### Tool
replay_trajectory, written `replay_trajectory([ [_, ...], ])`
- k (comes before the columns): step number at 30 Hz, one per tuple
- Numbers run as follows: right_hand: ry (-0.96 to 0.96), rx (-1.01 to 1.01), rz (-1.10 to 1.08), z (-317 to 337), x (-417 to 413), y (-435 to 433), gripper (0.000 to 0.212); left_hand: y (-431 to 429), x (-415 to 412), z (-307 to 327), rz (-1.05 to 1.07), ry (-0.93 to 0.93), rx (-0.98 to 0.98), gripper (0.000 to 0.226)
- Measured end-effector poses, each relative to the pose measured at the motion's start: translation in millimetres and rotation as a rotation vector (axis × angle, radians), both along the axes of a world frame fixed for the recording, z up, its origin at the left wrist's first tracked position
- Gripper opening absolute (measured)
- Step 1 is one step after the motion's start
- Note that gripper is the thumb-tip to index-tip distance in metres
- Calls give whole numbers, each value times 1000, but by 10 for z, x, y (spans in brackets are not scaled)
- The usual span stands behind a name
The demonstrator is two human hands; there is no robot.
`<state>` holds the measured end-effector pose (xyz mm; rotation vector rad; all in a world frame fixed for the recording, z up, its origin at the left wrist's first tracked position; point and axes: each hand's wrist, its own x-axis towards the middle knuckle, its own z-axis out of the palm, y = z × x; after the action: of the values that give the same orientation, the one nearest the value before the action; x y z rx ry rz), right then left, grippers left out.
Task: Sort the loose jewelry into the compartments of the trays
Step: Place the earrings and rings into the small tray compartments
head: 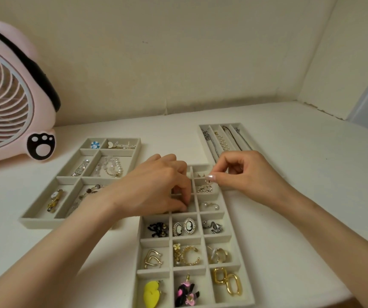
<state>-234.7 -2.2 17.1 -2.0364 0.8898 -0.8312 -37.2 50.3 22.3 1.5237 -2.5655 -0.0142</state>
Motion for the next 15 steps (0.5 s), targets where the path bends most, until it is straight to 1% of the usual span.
replay_trajectory([
  [7, 15, 12, -4, -25, 7, 18, 11, 25, -7, 4, 28, -35, -9, 10],
  [15, 54, 18, 16, -36, 137, 102, 16, 27, 44, 29, 50, -43, -8, 15],
])
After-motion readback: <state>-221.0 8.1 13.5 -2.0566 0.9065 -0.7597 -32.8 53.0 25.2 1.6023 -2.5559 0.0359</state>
